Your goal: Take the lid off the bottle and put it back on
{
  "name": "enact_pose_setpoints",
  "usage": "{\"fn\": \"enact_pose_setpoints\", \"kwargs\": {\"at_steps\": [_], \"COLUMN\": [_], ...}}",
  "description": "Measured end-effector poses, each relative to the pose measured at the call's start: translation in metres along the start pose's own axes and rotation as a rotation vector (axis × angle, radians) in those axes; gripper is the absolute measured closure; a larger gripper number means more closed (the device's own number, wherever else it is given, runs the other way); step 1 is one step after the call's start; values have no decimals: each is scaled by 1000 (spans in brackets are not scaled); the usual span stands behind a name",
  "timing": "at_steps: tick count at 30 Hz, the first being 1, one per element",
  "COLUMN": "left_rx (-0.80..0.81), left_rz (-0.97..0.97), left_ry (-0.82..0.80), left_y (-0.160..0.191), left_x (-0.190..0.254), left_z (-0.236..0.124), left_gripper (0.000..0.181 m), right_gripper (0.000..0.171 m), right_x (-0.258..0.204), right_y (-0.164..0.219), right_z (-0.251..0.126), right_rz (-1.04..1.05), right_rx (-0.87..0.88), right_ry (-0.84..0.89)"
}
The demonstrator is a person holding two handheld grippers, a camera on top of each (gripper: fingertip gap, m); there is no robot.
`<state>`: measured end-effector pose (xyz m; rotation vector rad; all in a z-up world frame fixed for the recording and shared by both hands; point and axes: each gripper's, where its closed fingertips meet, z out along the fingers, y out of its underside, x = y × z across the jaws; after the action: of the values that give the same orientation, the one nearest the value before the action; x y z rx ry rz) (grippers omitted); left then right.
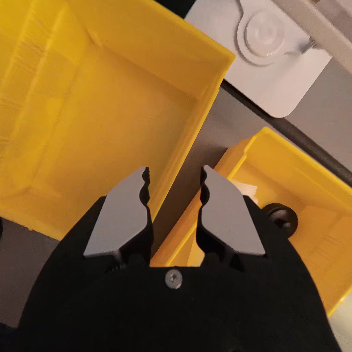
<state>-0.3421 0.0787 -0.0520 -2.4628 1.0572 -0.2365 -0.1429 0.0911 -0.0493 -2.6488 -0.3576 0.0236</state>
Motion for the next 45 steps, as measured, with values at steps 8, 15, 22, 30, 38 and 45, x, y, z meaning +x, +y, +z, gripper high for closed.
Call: {"fn": "enact_pose_setpoints", "kwargs": {"at_steps": [8,15,22,30,38,45], "left_rx": [136,346,469,668,796,651], "left_rz": [30,52,55,25,25,123], "left_ry": [-8,-26,-40,-14,133,534], "left_y": [-14,-34,-37,-48,-52,-84], "left_x": [0,7,8,12,45,144], "left_z": [-35,-79,-115,-155,-182,-101], "left_gripper": [128,130,132,132,125,129], "right_gripper": [153,166,166,166,166,164], "right_x": [-8,-14,-21,-12,98,256], "right_y": [12,8,26,13,29,189], "right_z": [43,54,67,-15,-151,-210], "right_rz": [153,225,255,232,363,653], "right_rx": [-269,-285,-377,-517,-327,-252], "right_ry": [-64,-126,-192,-223,-257,-115]}}
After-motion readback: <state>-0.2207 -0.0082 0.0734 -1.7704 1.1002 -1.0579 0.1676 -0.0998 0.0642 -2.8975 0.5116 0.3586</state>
